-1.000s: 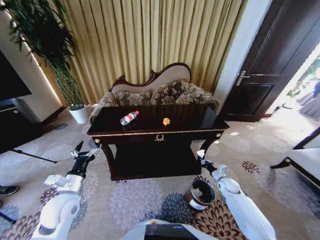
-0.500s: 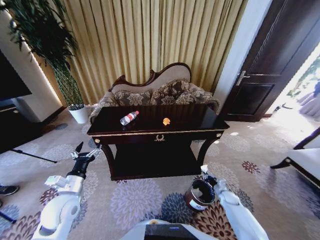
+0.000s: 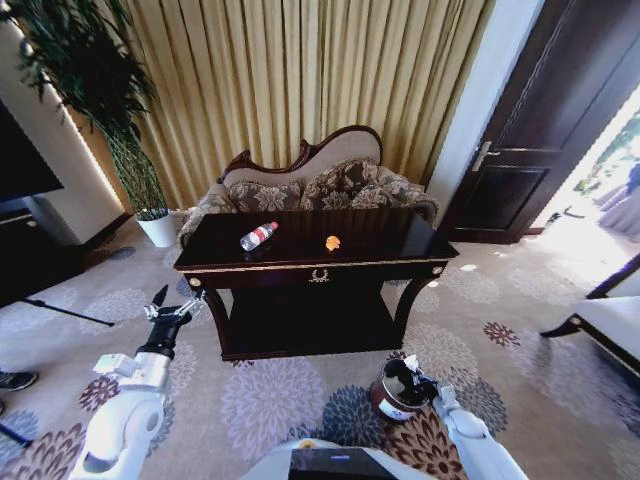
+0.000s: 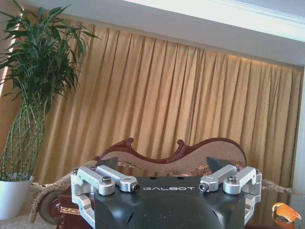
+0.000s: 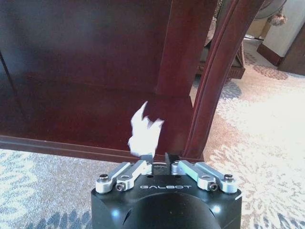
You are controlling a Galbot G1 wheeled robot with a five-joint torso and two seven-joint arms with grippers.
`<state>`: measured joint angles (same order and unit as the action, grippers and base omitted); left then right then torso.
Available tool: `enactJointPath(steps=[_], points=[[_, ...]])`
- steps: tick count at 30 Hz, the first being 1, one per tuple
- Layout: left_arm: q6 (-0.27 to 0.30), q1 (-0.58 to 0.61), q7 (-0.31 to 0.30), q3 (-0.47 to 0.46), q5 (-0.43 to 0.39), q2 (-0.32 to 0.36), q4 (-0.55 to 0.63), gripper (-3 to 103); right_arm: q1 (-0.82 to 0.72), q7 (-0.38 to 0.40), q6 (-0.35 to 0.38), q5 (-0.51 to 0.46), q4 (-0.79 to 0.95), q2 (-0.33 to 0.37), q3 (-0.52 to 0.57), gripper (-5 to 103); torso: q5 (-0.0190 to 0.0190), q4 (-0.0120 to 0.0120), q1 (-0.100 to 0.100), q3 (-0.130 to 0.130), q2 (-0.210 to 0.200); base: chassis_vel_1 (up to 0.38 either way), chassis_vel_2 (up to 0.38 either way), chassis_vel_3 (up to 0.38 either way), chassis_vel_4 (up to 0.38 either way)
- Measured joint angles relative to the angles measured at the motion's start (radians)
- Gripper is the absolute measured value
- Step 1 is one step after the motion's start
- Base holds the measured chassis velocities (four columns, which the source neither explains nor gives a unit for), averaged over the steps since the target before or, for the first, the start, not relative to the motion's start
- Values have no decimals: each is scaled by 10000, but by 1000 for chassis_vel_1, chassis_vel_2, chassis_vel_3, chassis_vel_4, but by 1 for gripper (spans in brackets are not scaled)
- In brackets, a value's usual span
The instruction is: Move to the front of the table and place the trash on the table into the trash bin.
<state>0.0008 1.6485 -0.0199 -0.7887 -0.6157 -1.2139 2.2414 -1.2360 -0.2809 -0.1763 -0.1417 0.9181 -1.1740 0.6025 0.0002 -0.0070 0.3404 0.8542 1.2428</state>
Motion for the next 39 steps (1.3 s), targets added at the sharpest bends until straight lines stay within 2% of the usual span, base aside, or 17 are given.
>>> enactJointPath(steps=[1,2,5,7,8,10,12,13,15,16,17,19,21,28,30,37,39], points=[[0,-2,1,20,2,-23,4,100,-36,11,1,60,70,-6,20,20,-1,0,0,0,0,0,0,0,0],[0,-2,1,20,2,-23,4,100,-36,11,1,60,70,-6,20,20,-1,0,0,0,0,0,0,0,0],[-15,-2,2,38,13,-69,10,100,-87,27,11,145,216,-11,61,37,0,0,0,0,0,0,0,0,0],[-16,-2,1,34,13,-69,9,100,-84,28,10,148,218,-10,62,37,-1,1,0,0,0,0,0,0,0],[-29,5,-2,-11,7,-64,10,100,-54,41,10,148,219,17,64,48,0,0,0,0,0,0,0,0,0],[-31,8,-2,-22,3,-62,9,100,-42,48,11,141,223,27,64,48,0,0,0,0,0,0,0,0,0],[-36,26,-5,-55,-9,-57,10,100,-1,79,11,14,285,59,65,59,0,0,0,0,0,0,0,0,0],[-48,33,-10,-82,-23,-46,6,100,-1,188,14,-384,551,103,64,65,2,0,0,1,0,0,0,0,0],[-52,32,-13,-87,-25,-43,3,100,-8,216,19,-476,627,111,65,65,2,-1,0,2,0,0,0,0,0],[-59,15,-20,-93,-31,-36,-15,100,-34,363,125,-941,1137,139,113,76,1,-1,0,1,0,0,0,0,0],[-61,0,-29,-95,-34,-35,-24,100,-42,468,264,-1274,1630,136,230,81,2,-1,-1,1,0,0,0,0,0],[-62,-13,-37,-95,-36,-33,-25,100,-54,610,480,-1616,2202,119,378,81,0,1,0,1,0,0,0,0,0],[-64,-21,-72,-87,-36,-36,-26,100,-130,1064,1254,-2329,3666,91,757,96,-1,4,0,1,0,0,0,0,0],[-66,-16,-209,-40,-21,-37,-61,100,-376,1452,2265,-3264,6084,225,1310,100,0,0,0,1,0,0,0,0,0],[-58,-36,-225,-32,-10,-7,-62,100,-606,1722,2730,-3819,7570,364,1421,100,-3,-1,0,1,0,0,0,0,0],[32,-125,-349,-12,161,101,-15,100,-758,2542,3761,-4920,10436,450,1054,100,-1,4,0,1,0,0,0,0,0],[68,-132,-385,-18,162,112,-2,100,-764,2634,3830,-5039,10715,439,992,100,-1,2,0,1,0,0,0,0,0]])
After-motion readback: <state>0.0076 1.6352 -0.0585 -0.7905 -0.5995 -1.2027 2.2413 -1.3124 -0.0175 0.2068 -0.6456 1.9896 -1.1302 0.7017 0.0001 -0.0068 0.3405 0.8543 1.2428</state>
